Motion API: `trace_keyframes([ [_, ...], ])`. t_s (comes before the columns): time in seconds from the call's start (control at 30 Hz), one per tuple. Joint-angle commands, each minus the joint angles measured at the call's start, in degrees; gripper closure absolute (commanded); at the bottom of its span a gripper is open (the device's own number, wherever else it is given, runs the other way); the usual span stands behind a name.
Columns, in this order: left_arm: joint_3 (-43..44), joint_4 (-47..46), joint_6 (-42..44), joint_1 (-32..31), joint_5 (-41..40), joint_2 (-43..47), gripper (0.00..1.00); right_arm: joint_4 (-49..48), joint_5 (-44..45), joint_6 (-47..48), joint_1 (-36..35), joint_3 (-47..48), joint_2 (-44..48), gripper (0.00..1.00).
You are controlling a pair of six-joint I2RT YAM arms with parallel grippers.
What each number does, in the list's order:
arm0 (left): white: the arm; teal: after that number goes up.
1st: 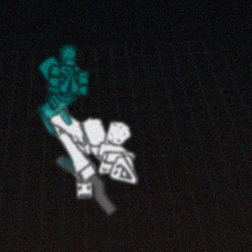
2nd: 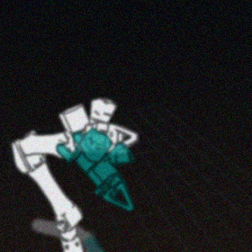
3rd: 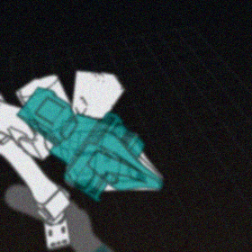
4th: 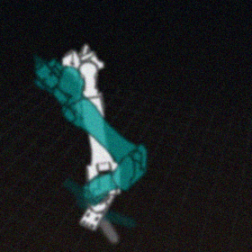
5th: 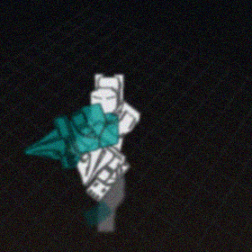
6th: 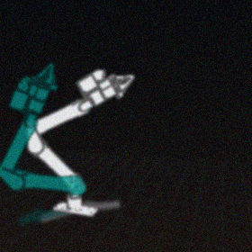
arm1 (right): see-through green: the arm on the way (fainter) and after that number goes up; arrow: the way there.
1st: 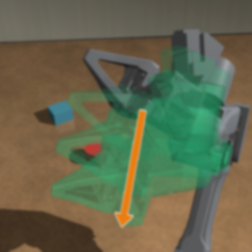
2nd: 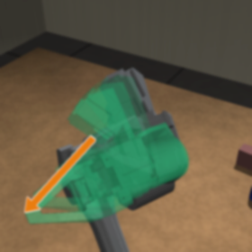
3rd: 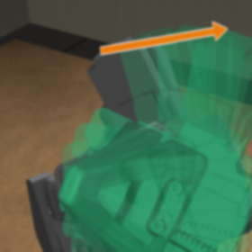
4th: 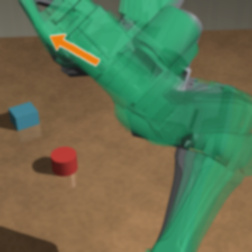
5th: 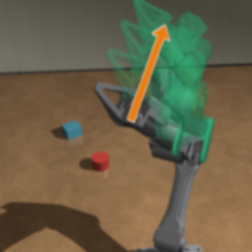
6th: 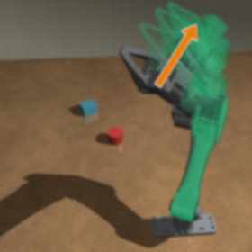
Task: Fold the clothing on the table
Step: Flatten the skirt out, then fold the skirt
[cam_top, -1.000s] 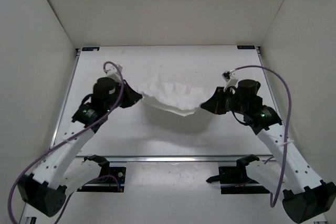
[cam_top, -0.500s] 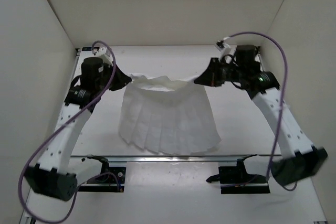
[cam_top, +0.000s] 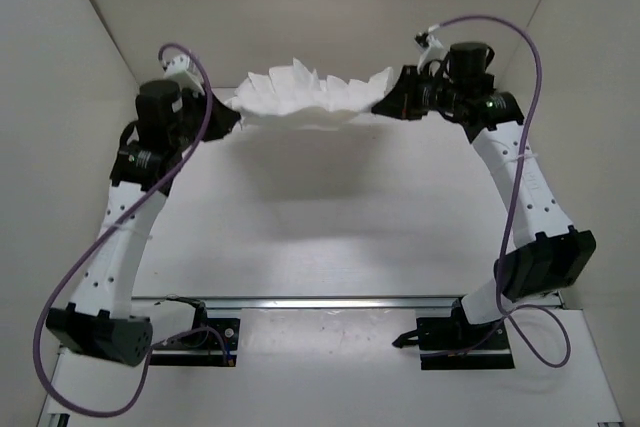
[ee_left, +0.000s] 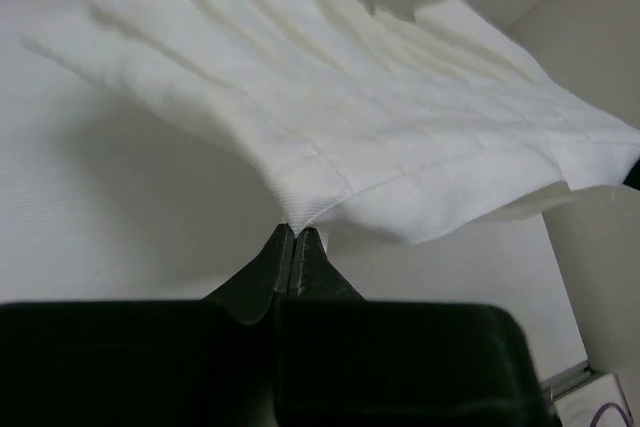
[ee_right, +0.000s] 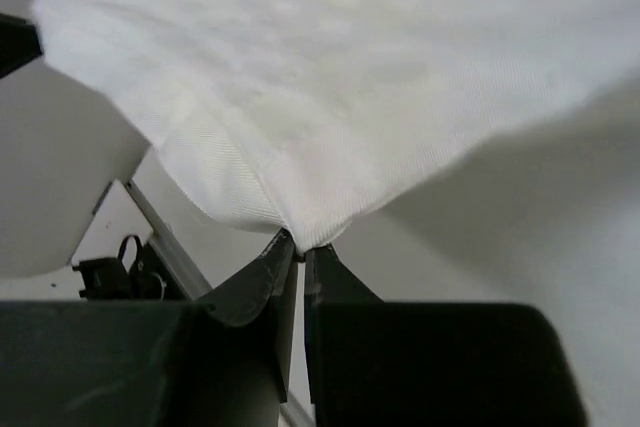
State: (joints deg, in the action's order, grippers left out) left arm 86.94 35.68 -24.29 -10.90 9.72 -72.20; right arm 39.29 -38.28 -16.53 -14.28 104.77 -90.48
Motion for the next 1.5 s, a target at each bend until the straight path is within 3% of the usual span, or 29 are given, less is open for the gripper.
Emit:
trace_keyframes([
  [0.0,-15.4,-4.1,-1.4,-1.2,1.0,2.9,1.0,-8.9,-3.2,-2.1,2.3,-17.1,3.2,1.0],
  [0.17,-41.4,-14.4,-5.2,-3.5,1.1,6.6,1.0,-21.1,-2.3,-6.5,4.5,-43.4,6.4,1.0],
  [0.23,-46.9,-16.2,-5.8,-3.6,1.4,6.3,1.0,-23.6,-1.1,-7.2,4.2,-49.5,6.6,0.98],
  [0.27,-49.7,-17.0,-5.9,-2.9,1.4,5.8,0.94,-23.9,-0.7,-7.1,4.0,-52.1,7.0,0.85],
  [0.3,-52.3,-17.6,-5.7,-3.3,1.4,5.8,0.74,-23.9,0.6,-7.2,3.5,-54.1,7.2,0.71],
  [0.37,-54.8,-17.9,-5.3,-2.9,1.8,7.0,0.48,-23.3,4.0,-7.5,2.1,-56.9,8.2,0.58],
  [0.43,-57.1,-17.3,-5.8,-3.3,0.7,8.7,0.37,-23.7,9.0,-8.7,0.0,-60.2,11.9,0.49],
  [0.5,-59.6,-17.9,-7.0,-4.9,0.7,11.2,0.34,-24.4,12.8,-10.7,-1.4,-62.9,14.8,0.48],
  [0.63,-62.2,-17.8,-8.2,-6.9,-1.6,13.8,0.31,-25.1,17.0,-13.8,-3.7,-68.1,20.3,0.48],
  [0.87,-63.6,-17.5,-8.2,-7.7,-3.1,12.8,0.31,-29.0,23.9,-20.3,-12.6,-79.4,28.6,0.57],
  [1.23,-70.1,-18.6,-10.9,-8.7,-4.0,17.1,0.34,-36.6,23.8,-25.5,-20.0,-82.7,24.4,0.59],
  [1.33,-70.8,-19.6,-11.6,-9.6,-4.6,17.1,0.37,-37.7,24.4,-26.9,-22.5,-83.3,23.5,0.59],
  [1.4,-70.9,-20.3,-12.1,-9.9,-5.1,16.8,0.54,-38.0,24.8,-27.1,-24.1,-83.3,23.0,0.6],
  [1.43,-71.1,-21.0,-12.1,-9.8,-4.7,17.1,0.59,-38.1,24.9,-27.0,-23.7,-83.2,22.3,0.64],
  [1.47,-71.8,-21.7,-12.4,-9.8,-4.6,17.4,0.7,-37.7,24.7,-26.9,-23.3,-83.1,21.8,0.72],
])
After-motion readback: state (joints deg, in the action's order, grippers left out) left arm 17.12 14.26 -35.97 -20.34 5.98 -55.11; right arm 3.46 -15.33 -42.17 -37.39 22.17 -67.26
